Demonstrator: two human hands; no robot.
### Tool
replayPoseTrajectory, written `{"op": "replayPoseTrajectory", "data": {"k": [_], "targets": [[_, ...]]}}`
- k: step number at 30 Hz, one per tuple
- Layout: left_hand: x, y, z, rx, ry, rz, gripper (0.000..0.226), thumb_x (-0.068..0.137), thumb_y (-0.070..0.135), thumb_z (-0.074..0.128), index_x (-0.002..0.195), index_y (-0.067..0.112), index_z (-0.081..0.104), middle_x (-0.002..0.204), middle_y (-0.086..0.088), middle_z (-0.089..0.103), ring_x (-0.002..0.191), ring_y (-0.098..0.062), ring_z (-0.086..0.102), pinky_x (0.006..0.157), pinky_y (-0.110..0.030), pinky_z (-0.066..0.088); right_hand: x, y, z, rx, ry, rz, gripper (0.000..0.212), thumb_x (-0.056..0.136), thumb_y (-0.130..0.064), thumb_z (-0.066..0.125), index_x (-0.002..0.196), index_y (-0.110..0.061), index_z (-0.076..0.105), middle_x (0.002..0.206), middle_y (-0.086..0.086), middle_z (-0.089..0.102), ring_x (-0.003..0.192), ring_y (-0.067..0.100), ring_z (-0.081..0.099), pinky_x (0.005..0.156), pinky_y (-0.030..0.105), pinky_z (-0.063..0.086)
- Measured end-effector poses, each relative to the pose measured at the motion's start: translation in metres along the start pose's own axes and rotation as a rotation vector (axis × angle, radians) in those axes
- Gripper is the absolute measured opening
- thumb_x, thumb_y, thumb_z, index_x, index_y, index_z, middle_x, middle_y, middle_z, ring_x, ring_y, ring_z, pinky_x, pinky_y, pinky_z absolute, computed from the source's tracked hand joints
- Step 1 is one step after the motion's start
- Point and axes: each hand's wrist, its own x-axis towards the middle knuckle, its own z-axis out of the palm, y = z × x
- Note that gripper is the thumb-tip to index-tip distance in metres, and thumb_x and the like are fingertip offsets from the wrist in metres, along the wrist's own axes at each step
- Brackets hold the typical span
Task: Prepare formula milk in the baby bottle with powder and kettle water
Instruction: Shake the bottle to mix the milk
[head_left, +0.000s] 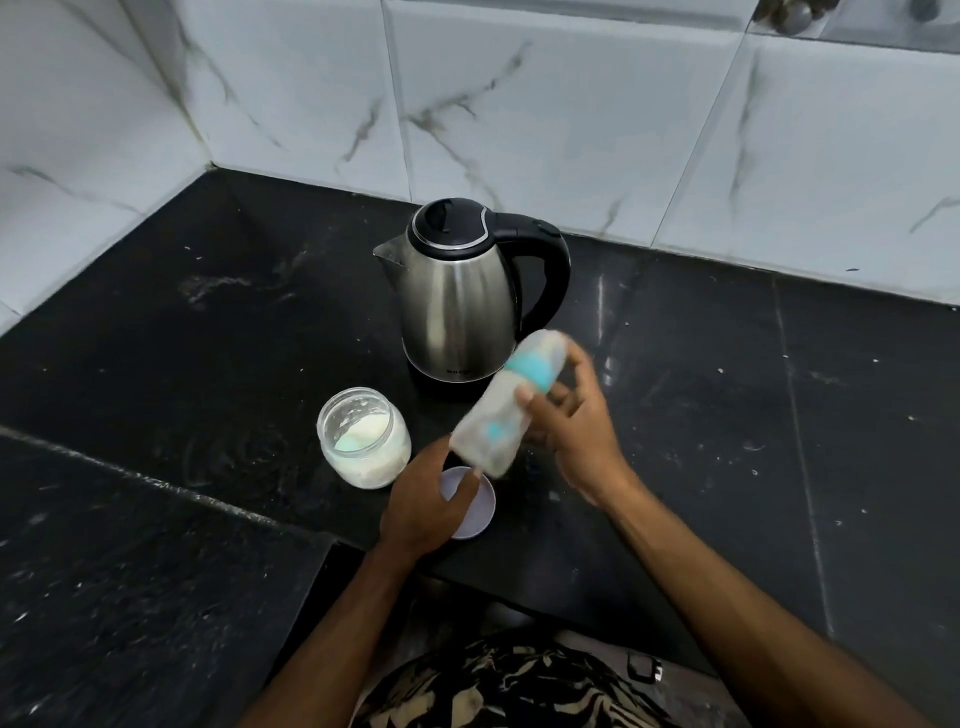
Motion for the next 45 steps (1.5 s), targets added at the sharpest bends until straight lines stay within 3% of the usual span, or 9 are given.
{"op": "replayPoseTrajectory", "data": {"k": [2,7,13,18,23,28,33,39,45], "targets": [[-0.001,0.002,-0.001,-0.029,-0.006,-0.020,0.046,0.084,0.045,0.064,0.126,0.028,0.056,0.119,0.022,0.060,0.108,0.005,0.059,0.093,-0.012,0.042,-0.005,0.005,0.001,-0.101,-0.082,0.009,0.076,0.069,-0.027,0.081,0.134,-0.034,0.042,0.115,0.013,0.067,0.100,0.028,0.070,0.071,0.039,0.060],[0.002,-0.005,0.001,0.019,0.002,0.016,0.049,0.089,0.047,0.058,0.130,0.022,0.061,0.130,0.012,0.064,0.122,-0.005,0.058,0.105,-0.030,0.046,0.015,-0.009,-0.012,0.210,0.250,-0.108,0.063,0.091,-0.015,0.067,0.144,-0.018,0.033,0.092,-0.007,0.074,0.091,0.018,0.070,0.068,0.037,0.061],[0.000,-0.001,0.001,-0.015,0.001,-0.011,0.051,0.088,0.043,0.065,0.130,0.015,0.060,0.123,0.011,0.060,0.112,-0.008,0.058,0.096,-0.020,0.041,-0.003,0.001,0.004,-0.090,-0.069,-0.039,0.073,0.070,-0.027,0.078,0.133,-0.034,0.042,0.114,0.012,0.068,0.100,0.027,0.070,0.070,0.039,0.061],[0.002,-0.003,0.000,0.014,-0.010,0.019,0.048,0.089,0.046,0.059,0.131,0.023,0.060,0.130,0.012,0.064,0.120,-0.002,0.058,0.103,-0.022,0.044,0.016,-0.008,-0.006,0.244,0.253,-0.104,0.069,0.086,-0.021,0.071,0.144,-0.017,0.033,0.096,-0.006,0.075,0.096,0.022,0.070,0.068,0.037,0.060],[-0.001,-0.001,0.001,-0.033,-0.001,-0.003,0.053,0.086,0.045,0.064,0.131,0.018,0.059,0.124,0.014,0.059,0.113,-0.004,0.059,0.096,-0.020,0.042,-0.004,0.006,0.004,-0.092,-0.091,-0.005,0.071,0.075,-0.023,0.081,0.134,-0.031,0.043,0.113,0.010,0.068,0.097,0.024,0.071,0.069,0.037,0.059],[0.002,-0.005,0.001,0.013,0.007,0.032,0.049,0.088,0.046,0.058,0.130,0.020,0.061,0.129,0.011,0.064,0.120,-0.002,0.058,0.103,-0.022,0.044,0.017,-0.005,-0.007,0.233,0.264,-0.093,0.066,0.086,-0.021,0.070,0.142,-0.018,0.035,0.093,-0.007,0.075,0.093,0.020,0.069,0.065,0.035,0.060],[0.002,-0.004,0.001,-0.033,-0.007,0.051,0.040,0.089,0.040,0.062,0.128,0.028,0.059,0.123,0.013,0.066,0.114,-0.004,0.062,0.097,-0.021,0.046,0.001,-0.001,-0.008,-0.122,-0.093,-0.007,0.068,0.080,-0.014,0.077,0.135,-0.031,0.041,0.114,0.011,0.067,0.097,0.023,0.071,0.069,0.037,0.060],[0.002,-0.005,0.001,0.011,0.002,0.049,0.050,0.088,0.048,0.056,0.130,0.022,0.061,0.130,0.013,0.063,0.120,0.000,0.057,0.103,-0.019,0.042,0.021,-0.014,-0.016,0.304,0.301,-0.126,0.066,0.085,-0.021,0.069,0.142,-0.018,0.035,0.103,0.001,0.071,0.097,0.023,0.068,0.067,0.037,0.060],[0.001,-0.006,0.003,-0.004,0.033,0.009,0.058,0.084,0.046,0.063,0.131,0.013,0.061,0.123,0.012,0.059,0.112,-0.002,0.055,0.096,-0.019,0.040,-0.001,0.006,0.006,-0.044,-0.063,0.001,0.073,0.074,-0.017,0.081,0.135,-0.029,0.043,0.112,0.011,0.069,0.097,0.026,0.070,0.069,0.039,0.060]]}}
